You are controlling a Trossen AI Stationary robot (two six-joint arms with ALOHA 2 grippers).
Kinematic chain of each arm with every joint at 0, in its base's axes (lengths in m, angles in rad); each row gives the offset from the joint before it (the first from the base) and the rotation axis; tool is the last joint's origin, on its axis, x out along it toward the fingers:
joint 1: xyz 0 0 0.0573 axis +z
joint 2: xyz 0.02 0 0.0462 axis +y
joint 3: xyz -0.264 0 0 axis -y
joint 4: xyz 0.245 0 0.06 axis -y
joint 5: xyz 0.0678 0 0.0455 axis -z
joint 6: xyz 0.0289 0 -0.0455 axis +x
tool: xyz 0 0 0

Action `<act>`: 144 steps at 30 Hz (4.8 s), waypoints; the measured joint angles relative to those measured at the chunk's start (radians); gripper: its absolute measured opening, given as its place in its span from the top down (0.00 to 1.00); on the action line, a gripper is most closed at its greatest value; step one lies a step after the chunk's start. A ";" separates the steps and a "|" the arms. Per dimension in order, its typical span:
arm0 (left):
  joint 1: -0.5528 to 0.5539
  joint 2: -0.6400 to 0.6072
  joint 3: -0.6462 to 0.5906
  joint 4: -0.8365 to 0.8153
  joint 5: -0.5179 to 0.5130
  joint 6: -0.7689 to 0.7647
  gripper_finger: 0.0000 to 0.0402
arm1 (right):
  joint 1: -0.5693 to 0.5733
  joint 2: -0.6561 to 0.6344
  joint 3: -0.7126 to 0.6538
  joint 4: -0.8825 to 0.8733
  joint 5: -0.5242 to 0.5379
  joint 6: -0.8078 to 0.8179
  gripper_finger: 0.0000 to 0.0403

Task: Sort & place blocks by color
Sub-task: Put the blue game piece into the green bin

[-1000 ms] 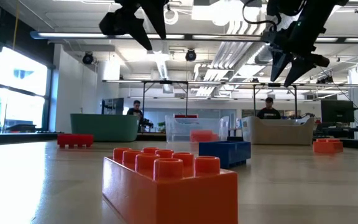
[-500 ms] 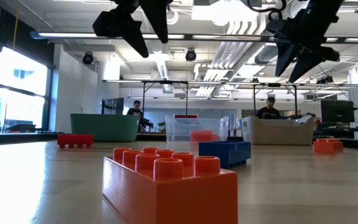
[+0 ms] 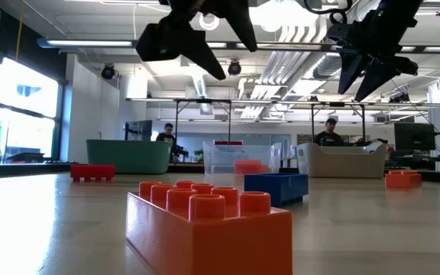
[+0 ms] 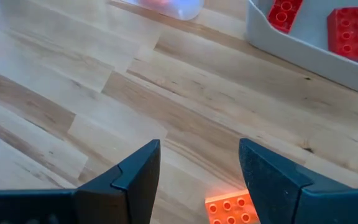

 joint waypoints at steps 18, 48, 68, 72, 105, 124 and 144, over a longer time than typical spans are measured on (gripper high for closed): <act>-0.059 -0.070 0.000 -0.372 -0.031 0.021 0.46 | 0.233 0.153 0.000 0.441 -0.135 -0.327 0.49; -0.061 -0.089 0.000 -0.652 -0.035 -0.105 0.46 | 0.397 0.638 0.000 0.981 -0.417 -1.287 0.49; -0.051 -0.088 0.000 -0.645 -0.056 -0.106 0.46 | 0.352 0.774 0.000 0.994 -0.462 -1.327 0.49; -0.051 -0.088 0.000 -0.645 -0.056 -0.105 0.46 | 0.349 0.777 0.000 0.997 -0.457 -1.320 0.49; 0.279 -0.088 0.000 -0.631 0.088 0.461 0.48 | 0.344 0.752 0.088 0.946 -0.226 -1.032 0.72; 0.664 -0.088 0.000 -0.517 0.597 0.776 0.48 | 0.115 0.752 0.328 0.733 -0.120 -1.351 0.72; 0.786 -0.088 0.001 -0.478 0.754 0.760 0.48 | -0.032 0.752 0.435 0.746 -0.217 -1.503 0.72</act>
